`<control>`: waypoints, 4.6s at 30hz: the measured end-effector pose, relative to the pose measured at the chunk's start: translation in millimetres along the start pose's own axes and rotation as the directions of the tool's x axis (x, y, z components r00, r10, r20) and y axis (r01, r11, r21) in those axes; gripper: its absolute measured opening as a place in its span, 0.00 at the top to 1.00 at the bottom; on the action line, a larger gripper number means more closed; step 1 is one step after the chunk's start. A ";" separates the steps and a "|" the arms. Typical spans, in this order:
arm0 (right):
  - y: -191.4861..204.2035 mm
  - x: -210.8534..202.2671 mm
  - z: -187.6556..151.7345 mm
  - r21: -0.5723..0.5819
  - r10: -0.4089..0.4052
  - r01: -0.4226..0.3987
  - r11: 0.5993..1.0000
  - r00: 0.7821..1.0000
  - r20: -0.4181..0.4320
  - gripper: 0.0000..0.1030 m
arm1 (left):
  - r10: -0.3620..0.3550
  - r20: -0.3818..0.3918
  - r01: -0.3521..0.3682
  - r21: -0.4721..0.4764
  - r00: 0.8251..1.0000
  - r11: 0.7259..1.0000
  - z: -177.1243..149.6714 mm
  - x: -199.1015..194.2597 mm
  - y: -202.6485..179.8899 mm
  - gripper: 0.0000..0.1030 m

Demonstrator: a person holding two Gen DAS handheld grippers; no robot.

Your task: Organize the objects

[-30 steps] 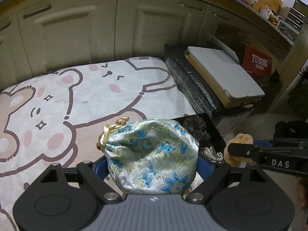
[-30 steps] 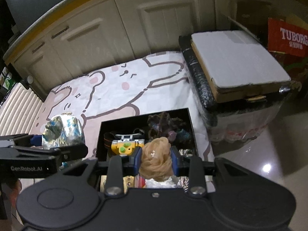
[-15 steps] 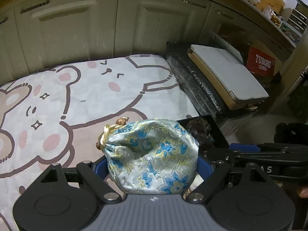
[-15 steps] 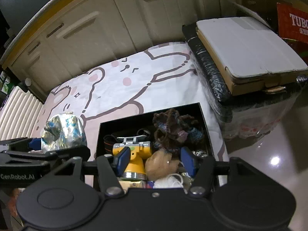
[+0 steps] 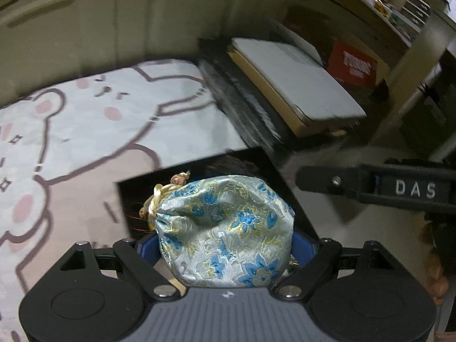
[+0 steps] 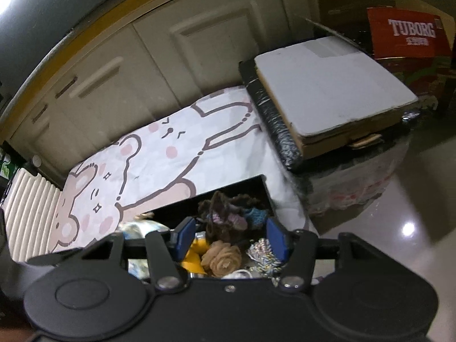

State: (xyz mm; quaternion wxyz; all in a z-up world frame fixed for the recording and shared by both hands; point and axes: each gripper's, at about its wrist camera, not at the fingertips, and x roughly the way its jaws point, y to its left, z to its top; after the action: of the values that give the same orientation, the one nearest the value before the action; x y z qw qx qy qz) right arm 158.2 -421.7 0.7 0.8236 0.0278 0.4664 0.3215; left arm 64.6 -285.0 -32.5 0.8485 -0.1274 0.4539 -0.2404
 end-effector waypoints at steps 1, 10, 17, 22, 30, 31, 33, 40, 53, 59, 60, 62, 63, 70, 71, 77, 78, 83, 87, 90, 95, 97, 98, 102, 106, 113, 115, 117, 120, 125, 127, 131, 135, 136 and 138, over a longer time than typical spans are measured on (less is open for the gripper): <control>-1.6 -0.5 -0.6 -0.001 -0.004 0.004 1.000 1.000 -0.003 0.45 | -0.007 -0.009 0.007 0.011 1.000 1.000 -0.5 5.0 -6.3 0.15; -18.1 -2.6 -2.5 0.006 -0.042 0.042 0.999 0.999 -0.012 0.46 | -0.031 -0.017 0.031 0.011 0.999 0.999 2.6 39.3 -35.4 0.07; -21.7 -2.4 -1.6 0.014 -0.045 0.045 0.999 0.999 -0.012 0.46 | 0.016 -0.025 -0.015 0.039 1.000 0.999 2.7 39.6 -37.4 0.00; -14.6 -10.0 -1.9 -0.007 -0.046 0.046 0.999 0.999 -0.003 0.46 | 0.035 -0.014 -0.034 0.038 0.999 0.999 2.0 29.2 -33.5 0.00; 2.2 -39.5 -6.8 -0.031 -0.030 0.031 0.999 0.998 0.048 0.44 | 0.096 0.037 -0.097 0.020 0.995 0.995 -1.2 -8.8 -23.9 0.00; 4.7 -43.0 -7.1 -0.032 -0.027 0.028 0.999 0.998 0.056 0.44 | 0.111 0.042 -0.112 0.018 0.993 0.994 -2.0 -15.2 -21.7 0.00; 11.9 -50.6 -8.9 -0.040 -0.024 0.027 0.999 0.997 0.072 0.43 | 0.138 0.059 -0.139 0.014 0.989 0.990 -4.0 -28.5 -17.5 0.00; 31.2 -82.7 -23.2 -0.092 -0.027 0.038 0.995 0.993 0.118 0.42 | 0.206 0.124 -0.207 -0.003 0.971 0.978 -16.0 -82.7 -5.2 0.00; 67.4 -131.2 -56.4 -0.147 -0.049 0.075 0.986 0.984 0.171 0.33 | 0.287 0.216 -0.284 -0.048 0.933 0.958 -55.8 -168.3 -2.9 0.00; 71.3 -146.9 -73.9 -0.137 -0.086 0.109 0.985 0.982 0.166 0.28 | 0.322 0.242 -0.311 -0.082 0.915 0.947 -72.9 -195.6 -1.2 0.00; 70.6 -148.7 -77.9 -0.134 -0.092 0.115 0.984 0.982 0.164 0.27 | 0.326 0.244 -0.314 -0.085 0.913 0.945 -74.6 -198.4 -1.8 0.00; 69.0 -151.9 -84.2 -0.131 -0.108 0.130 0.983 0.981 0.160 0.22 | 0.332 0.245 -0.322 -0.083 0.911 0.943 -78.6 -201.4 -3.0 0.00; 68.1 -152.8 -86.8 -0.132 -0.115 0.137 0.982 0.980 0.160 0.20 | 0.336 0.242 -0.327 -0.078 0.910 0.942 -81.4 -202.1 -3.5 0.00; 65.5 -159.2 -97.1 -0.125 -0.145 0.167 0.978 0.975 0.168 0.00 | 0.361 0.214 -0.349 -0.093 0.908 0.932 -95.5 -201.6 4.6 0.00; 65.5 -158.1 -98.8 -0.123 -0.151 0.172 0.977 0.975 0.162 0.00 | 0.362 0.209 -0.348 -0.103 0.908 0.932 -97.1 -201.1 6.0 0.00; 69.9 -149.1 -105.8 -0.142 -0.204 0.223 0.964 0.970 0.134 0.00 | 0.359 0.194 -0.341 -0.124 0.913 0.932 -102.4 -199.3 12.6 0.00; 70.4 -148.4 -106.2 -0.141 -0.204 0.222 0.965 0.970 0.133 0.00 | 0.362 0.194 -0.344 -0.123 0.912 0.931 -103.2 -198.9 13.1 0.00; 73.4 -144.8 -106.9 -0.145 -0.222 0.238 0.960 0.968 0.118 0.00 | 0.367 0.185 -0.350 -0.117 0.912 0.929 -105.6 -198.0 15.0 0.00; 77.9 -145.3 -109.1 -0.165 -0.230 0.247 0.955 0.966 0.119 0.00 | 0.369 0.180 -0.353 -0.115 0.912 0.929 -106.3 -197.7 16.0 0.00; 79.0 -145.1 -109.6 -0.172 -0.238 0.256 0.951 0.964 0.119 0.00 | 0.376 0.179 -0.361 -0.114 0.909 0.926 -106.1 -197.3 16.8 0.00; 78.1 -145.8 -109.6 -0.165 -0.242 0.260 0.951 0.963 0.119 0.00 | 0.385 0.176 -0.368 -0.120 0.906 0.922 -105.8 -197.3 18.6 0.00; 78.0 -146.0 -109.6 -0.166 -0.243 0.260 0.951 0.963 0.120 0.00 | 0.387 0.175 -0.371 -0.118 0.905 0.921 -105.7 -197.4 18.7 0.00; 78.0 -146.0 -109.6 -0.166 -0.243 0.261 0.951 0.963 0.121 0.00 | 0.387 0.175 -0.371 -0.116 0.905 0.921 -105.7 -197.5 18.4 0.00; 78.1 -146.2 -109.8 -0.167 -0.244 0.262 0.950 0.962 0.120 0.00 | 0.389 0.176 -0.374 -0.110 0.904 0.921 -106.3 -197.9 17.4 0.00; 78.2 -146.4 -109.9 -0.167 -0.244 0.262 0.950 0.962 0.120 0.00 | 0.393 0.174 -0.378 -0.113 0.903 0.919 -106.7 -198.3 17.7 0.00; 78.1 -146.7 -110.1 -0.169 -0.246 0.264 0.950 0.962 0.120 0.00 | 0.397 0.174 -0.382 -0.115 0.901 0.917 -106.4 -198.0 17.7 0.00; 78.8 -146.4 -110.2 -0.170 -0.247 0.265 0.949 0.962 0.119 0.00 | 0.399 0.175 -0.383 -0.116 0.900 0.916 -106.5 -198.0 17.8 0.00; 78.3 -146.8 -110.1 -0.170 -0.249 0.267 0.949 0.961 0.119 0.00 | 0.398 0.175 -0.383 -0.115 0.900 0.917 -106.5 -198.1 17.8 0.00; 78.1 -147.5 -110.5 -0.171 -0.252 0.269 0.948 0.961 0.118 0.00 | 0.400 0.176 -0.385 -0.115 0.899 0.916 -106.7 -198.2 18.2 0.00; 78.5 -147.3 -110.3 -0.173 -0.252 0.269 0.947 0.961 0.118 0.00 | 0.401 0.177 -0.386 -0.117 0.899 0.915 -107.0 -198.3 18.6 0.00; 78.6 -147.3 -110.4 -0.173 -0.252 0.270 0.947 0.960 0.118 0.00 | 0.402 0.177 -0.387 -0.118 0.898 0.915 -107.0 -198.3 18.6 0.00; 79.1 -147.1 -110.4 -0.173 -0.254 0.271 0.947 0.960 0.117 0.00 | 0.403 0.177 -0.387 -0.119 0.898 0.914 -106.9 -198.3 18.9 0.00; 79.1 -147.1 -110.4 -0.173 -0.254 0.271 0.947 0.960 0.117 0.00 | 0.405 0.177 -0.389 -0.121 0.897 0.913 -108.1 -198.3 20.2 0.00; 79.4 -147.1 -110.5 -0.173 -0.254 0.272 0.947 0.960 0.117 0.00 | 0.406 0.177 -0.390 -0.121 0.896 0.913 -108.0 -198.2 20.1 0.00; 79.3 -147.2 -110.5 -0.172 -0.254 0.271 0.947 0.960 0.118 0.00 | 0.404 0.178 -0.388 -0.121 0.897 0.914 -108.5 -198.5 20.5 0.00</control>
State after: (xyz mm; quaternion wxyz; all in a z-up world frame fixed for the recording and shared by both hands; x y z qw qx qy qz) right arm -21.3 -468.7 76.3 0.8791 -0.0969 0.3944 0.2496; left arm -113.4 -163.4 39.0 0.9148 -0.0907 0.3926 -0.0298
